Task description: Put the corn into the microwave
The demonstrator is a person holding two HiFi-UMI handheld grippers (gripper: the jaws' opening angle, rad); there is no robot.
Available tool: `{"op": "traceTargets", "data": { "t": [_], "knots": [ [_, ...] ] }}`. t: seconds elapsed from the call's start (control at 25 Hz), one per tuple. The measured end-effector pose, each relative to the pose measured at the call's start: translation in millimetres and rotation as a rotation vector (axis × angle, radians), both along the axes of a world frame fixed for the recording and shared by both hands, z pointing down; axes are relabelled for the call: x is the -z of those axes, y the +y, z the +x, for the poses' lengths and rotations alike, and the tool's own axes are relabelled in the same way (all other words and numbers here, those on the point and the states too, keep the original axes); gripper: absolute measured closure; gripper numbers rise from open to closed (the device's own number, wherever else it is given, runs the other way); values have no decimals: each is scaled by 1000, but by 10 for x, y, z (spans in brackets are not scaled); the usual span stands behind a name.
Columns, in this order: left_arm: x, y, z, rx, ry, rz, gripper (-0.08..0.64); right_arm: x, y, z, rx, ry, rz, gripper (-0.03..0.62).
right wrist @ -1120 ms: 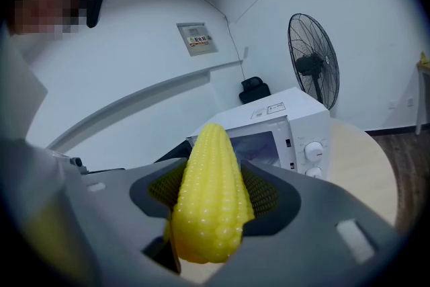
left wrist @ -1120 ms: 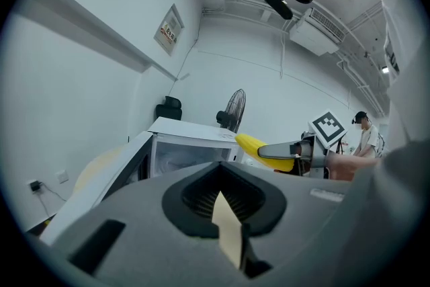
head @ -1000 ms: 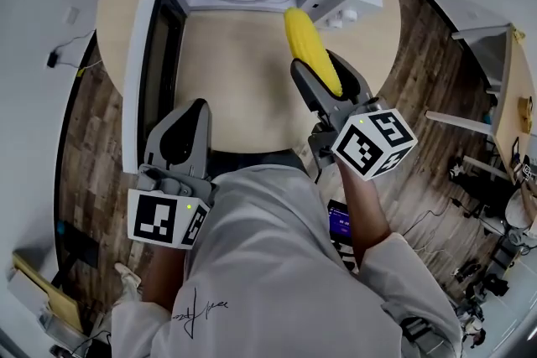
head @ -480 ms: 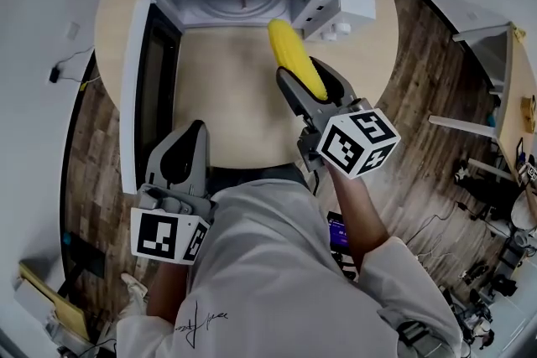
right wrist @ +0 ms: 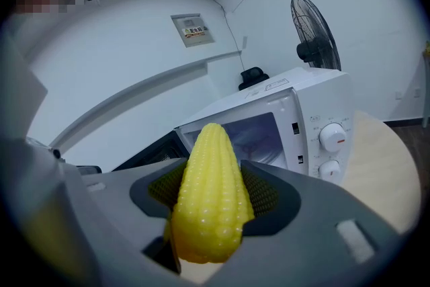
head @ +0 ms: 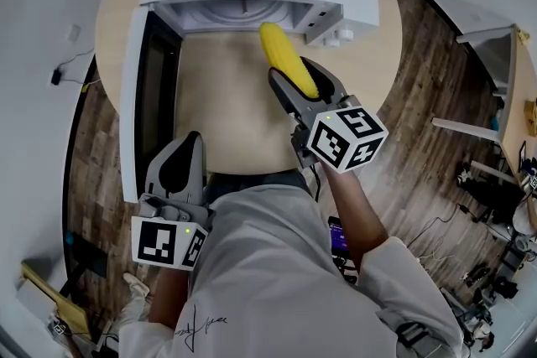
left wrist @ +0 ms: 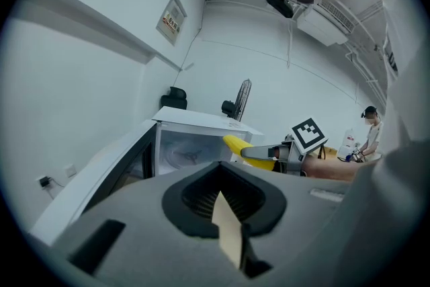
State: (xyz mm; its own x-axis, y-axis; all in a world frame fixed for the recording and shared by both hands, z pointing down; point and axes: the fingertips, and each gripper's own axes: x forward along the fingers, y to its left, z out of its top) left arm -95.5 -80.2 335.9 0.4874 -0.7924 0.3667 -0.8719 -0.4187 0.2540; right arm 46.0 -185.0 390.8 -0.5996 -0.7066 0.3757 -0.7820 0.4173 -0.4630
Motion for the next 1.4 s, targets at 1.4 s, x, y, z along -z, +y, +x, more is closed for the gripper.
{"op": "traceTargets", "data": {
  "t": [1.4],
  "knots": [
    [-177, -129, -165, 27, -5, -67, 568, -710, -595, -379, 11, 79, -42, 330]
  ]
}}
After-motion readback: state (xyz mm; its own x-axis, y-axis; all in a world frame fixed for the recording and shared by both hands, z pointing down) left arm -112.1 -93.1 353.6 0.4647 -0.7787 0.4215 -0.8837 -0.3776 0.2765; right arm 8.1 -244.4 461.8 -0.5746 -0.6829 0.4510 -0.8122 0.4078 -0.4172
